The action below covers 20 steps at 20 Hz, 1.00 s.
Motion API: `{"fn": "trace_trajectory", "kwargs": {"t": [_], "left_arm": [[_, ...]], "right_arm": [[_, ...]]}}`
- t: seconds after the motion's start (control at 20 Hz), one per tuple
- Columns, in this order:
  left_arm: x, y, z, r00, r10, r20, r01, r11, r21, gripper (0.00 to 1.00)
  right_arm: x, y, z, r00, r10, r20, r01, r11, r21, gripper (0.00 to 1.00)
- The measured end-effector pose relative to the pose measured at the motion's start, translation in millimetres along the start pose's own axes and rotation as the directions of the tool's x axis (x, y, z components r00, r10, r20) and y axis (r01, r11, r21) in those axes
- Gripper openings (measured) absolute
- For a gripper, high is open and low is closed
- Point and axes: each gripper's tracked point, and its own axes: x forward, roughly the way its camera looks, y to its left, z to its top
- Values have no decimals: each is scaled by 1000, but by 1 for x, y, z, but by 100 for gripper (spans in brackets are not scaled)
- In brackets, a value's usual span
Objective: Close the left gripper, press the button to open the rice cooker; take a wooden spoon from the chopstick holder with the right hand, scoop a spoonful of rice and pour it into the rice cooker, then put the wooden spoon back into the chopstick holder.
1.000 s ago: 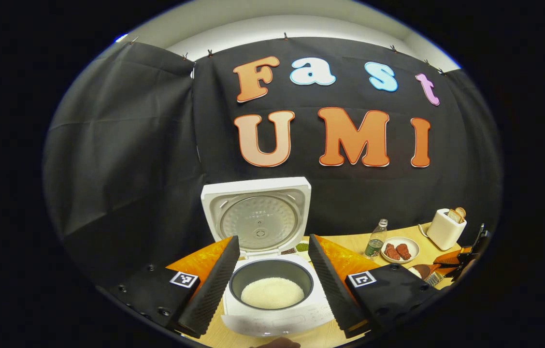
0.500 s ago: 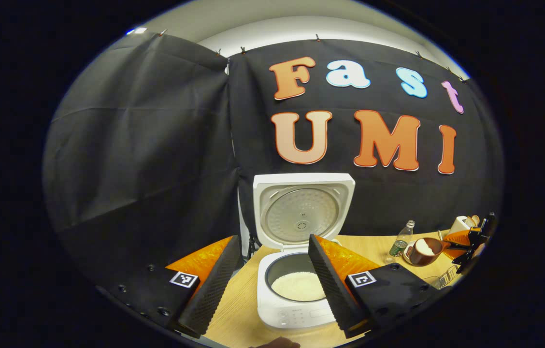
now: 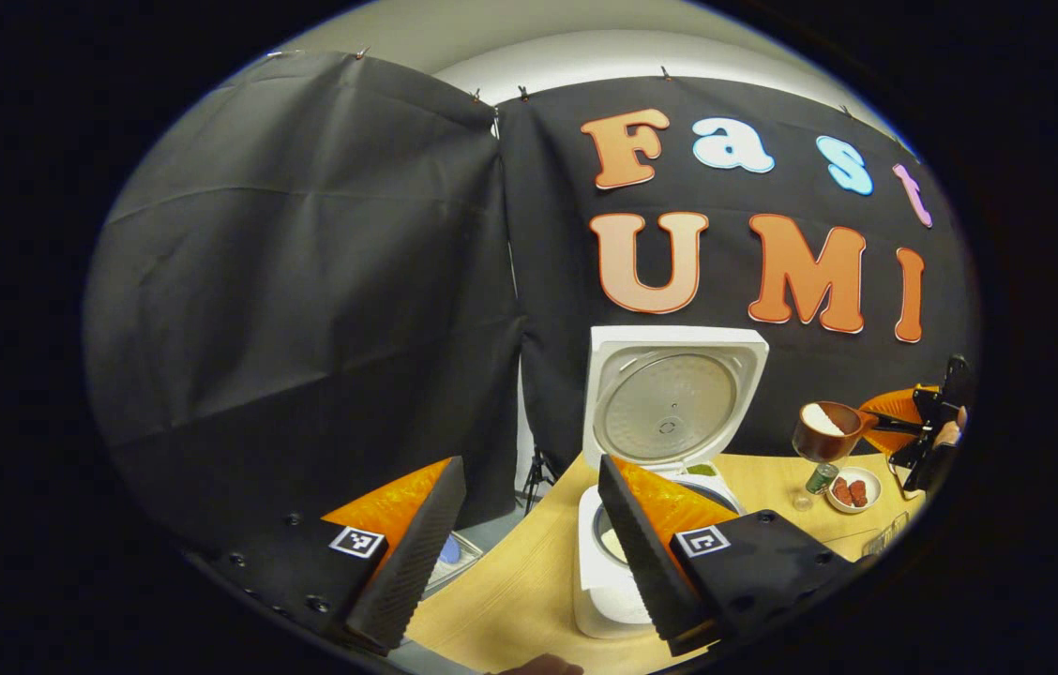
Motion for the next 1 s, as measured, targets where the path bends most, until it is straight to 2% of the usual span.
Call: {"fn": "trace_trajectory", "kwargs": {"t": [0.2,0.3,0.5,0.6,0.8,1.0], "left_arm": [[3,24,-13,999,39,-32,-39,999,-10,97],[4,35,-18,997,55,-48,-56,998,-17,96],[8,42,-23,996,67,-62,-69,997,-25,97],[10,42,-22,996,64,-63,-66,998,-24,96],[14,41,-19,997,56,-57,-56,998,-7,96],[14,47,-17,997,51,-49,-51,999,6,97]], "right_arm": [[30,8,-21,999,-51,-15,47,984,-174,7],[40,14,-28,998,-66,-8,61,960,-271,8],[53,19,-36,994,-105,18,101,873,-478,8],[56,23,-39,993,-113,32,112,829,-547,8],[62,24,-47,990,-132,56,137,756,-641,8],[65,31,-55,990,-127,66,137,707,-694,8]]}}
